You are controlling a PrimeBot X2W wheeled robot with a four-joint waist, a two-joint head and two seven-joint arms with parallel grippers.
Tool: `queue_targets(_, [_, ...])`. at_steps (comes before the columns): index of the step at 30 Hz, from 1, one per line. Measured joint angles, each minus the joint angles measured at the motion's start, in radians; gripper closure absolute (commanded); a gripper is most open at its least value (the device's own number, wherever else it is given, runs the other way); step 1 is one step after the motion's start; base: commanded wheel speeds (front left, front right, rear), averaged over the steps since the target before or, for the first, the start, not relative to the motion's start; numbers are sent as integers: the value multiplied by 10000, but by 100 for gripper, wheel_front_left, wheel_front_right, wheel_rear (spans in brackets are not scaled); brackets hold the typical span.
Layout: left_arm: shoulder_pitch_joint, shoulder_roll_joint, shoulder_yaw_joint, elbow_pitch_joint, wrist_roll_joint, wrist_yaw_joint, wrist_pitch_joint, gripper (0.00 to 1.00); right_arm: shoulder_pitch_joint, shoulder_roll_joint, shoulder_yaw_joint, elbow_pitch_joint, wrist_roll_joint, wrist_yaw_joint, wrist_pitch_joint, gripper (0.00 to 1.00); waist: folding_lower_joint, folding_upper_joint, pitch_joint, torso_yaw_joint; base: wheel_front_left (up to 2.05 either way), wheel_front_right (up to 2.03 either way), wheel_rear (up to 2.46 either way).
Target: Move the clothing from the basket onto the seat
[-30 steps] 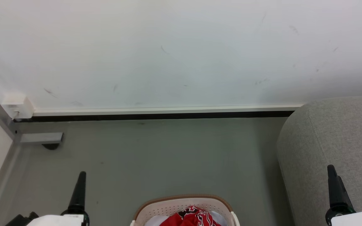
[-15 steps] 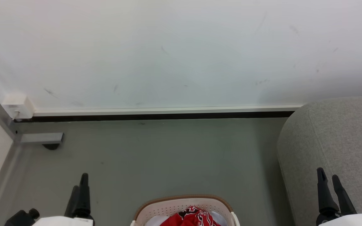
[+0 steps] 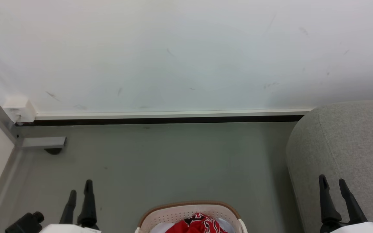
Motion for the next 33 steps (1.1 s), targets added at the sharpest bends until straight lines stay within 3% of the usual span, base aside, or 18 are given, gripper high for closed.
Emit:
queue_targets(19, [206, 8, -6, -27, 2426, -36, -529, 0, 174, 8, -25, -40, -2255, -2, -529, 0, 0, 0, -7, -1, 0, 0, 0])
queue_targets(33, [222, 33, -56, 165, 3791, -111, -867, 0, 314, 82, -353, -96, -3072, 0, -871, 0, 0, 0, 26, -6, 0, 0, 0])
